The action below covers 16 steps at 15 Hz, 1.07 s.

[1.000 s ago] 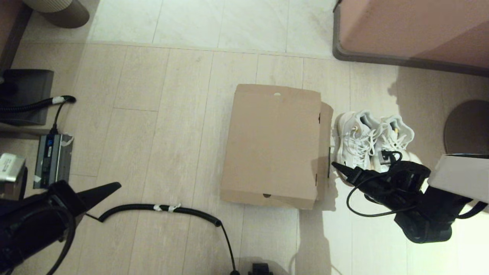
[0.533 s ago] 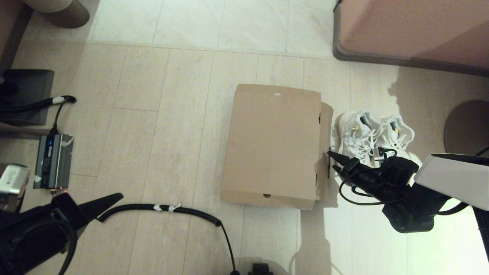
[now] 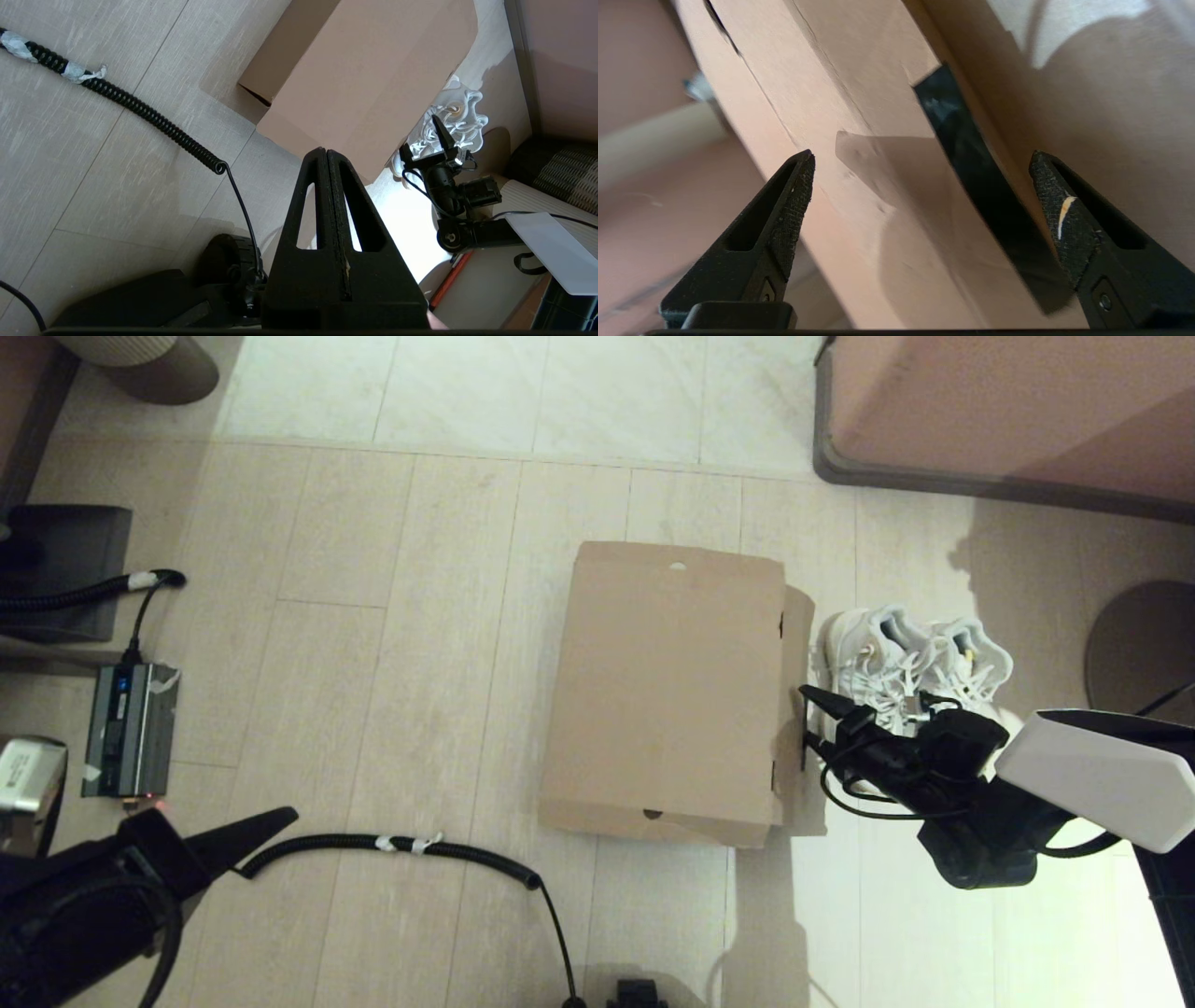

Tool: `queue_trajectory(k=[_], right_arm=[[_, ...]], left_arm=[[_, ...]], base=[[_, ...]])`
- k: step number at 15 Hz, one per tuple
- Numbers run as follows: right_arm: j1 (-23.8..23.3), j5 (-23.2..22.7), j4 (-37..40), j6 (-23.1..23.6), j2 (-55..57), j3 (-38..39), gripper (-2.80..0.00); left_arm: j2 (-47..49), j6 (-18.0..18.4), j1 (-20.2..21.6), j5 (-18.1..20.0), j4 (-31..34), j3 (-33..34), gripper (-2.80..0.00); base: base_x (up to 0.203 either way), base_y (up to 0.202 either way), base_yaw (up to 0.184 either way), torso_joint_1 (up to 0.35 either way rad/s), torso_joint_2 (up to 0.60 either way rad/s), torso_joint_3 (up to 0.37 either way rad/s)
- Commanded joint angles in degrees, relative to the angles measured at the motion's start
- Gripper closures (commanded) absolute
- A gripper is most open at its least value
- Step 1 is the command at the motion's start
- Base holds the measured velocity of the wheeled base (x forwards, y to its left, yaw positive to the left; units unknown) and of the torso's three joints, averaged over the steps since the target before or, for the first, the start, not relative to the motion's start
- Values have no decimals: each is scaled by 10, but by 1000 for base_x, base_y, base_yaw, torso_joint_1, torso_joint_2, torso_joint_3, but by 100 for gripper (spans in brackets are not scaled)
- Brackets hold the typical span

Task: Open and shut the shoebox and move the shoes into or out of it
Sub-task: Open the shoe box

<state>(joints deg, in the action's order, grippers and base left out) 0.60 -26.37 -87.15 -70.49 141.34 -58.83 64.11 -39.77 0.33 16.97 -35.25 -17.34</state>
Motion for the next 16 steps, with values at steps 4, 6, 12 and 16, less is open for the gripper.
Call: queue_trajectory(k=[4,6,12,16], right_arm=[[2,-3,-5,-31,9,-25,-280],[2,-3,-5,-54,2,-27,-280],[0,-24,-5,-110,-44,-22,-280],[1,-36,-5,-117,-79,-18,-280]], left_arm=[[-4,-2,-1,2,-3,-3,0],[-7,-1,-1,2,-3,-3,0],[-17,0,-2,2,-2,-4,0],[-25,1,-1,2,-2,-7,0]], base=[[0,0,0,0,0,0],[0,0,0,0,0,0],[0,0,0,0,0,0],[0,0,0,0,0,0]])
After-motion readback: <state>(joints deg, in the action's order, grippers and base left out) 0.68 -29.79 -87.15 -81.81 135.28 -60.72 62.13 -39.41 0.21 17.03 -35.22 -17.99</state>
